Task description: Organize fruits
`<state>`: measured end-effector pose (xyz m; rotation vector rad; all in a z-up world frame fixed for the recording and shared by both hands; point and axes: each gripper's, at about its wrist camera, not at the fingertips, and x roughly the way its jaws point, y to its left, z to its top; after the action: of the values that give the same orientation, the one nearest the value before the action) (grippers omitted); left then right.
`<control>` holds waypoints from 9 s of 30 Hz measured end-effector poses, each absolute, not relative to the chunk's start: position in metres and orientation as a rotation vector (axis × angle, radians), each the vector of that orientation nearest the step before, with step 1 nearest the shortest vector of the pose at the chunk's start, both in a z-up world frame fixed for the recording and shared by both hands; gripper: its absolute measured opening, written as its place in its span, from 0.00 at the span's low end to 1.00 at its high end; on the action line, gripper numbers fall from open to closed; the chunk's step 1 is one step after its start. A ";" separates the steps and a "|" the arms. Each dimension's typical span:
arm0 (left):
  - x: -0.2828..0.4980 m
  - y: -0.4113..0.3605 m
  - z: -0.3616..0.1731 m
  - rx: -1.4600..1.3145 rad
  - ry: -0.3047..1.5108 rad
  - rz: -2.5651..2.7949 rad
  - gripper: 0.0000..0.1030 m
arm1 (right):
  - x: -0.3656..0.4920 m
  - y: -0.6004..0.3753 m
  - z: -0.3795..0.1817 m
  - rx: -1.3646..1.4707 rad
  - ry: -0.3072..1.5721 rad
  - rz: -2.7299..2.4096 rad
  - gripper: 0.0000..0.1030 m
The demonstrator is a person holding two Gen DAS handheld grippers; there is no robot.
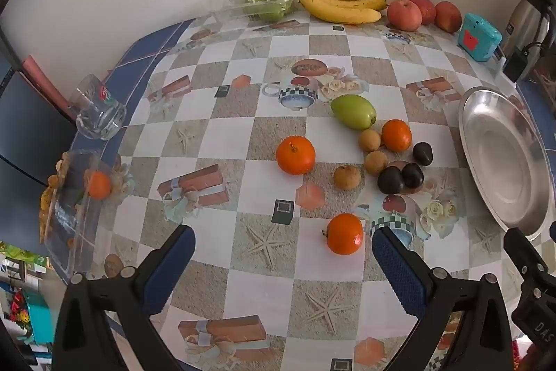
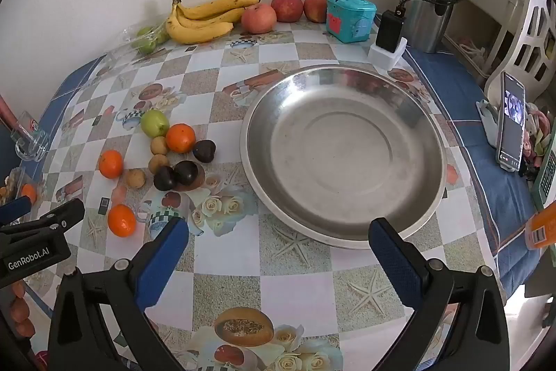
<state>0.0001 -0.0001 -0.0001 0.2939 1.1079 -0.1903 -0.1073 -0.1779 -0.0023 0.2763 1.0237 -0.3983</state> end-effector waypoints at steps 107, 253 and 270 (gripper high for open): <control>0.046 0.021 -0.011 0.109 1.232 -0.149 1.00 | -0.072 -0.160 -0.003 0.325 1.010 -0.260 1.00; -0.006 -0.184 -0.020 0.287 1.126 -0.659 0.40 | -0.077 -0.331 -0.016 0.517 0.992 -0.565 0.24; -0.016 -0.197 -0.030 0.334 1.140 -0.685 0.42 | -0.080 -0.334 -0.029 0.566 1.026 -0.566 0.35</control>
<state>-0.0159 -0.1973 -0.0305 0.3343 1.1396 -0.6851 -0.0801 -0.3343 -0.0292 0.5656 1.0258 -0.5656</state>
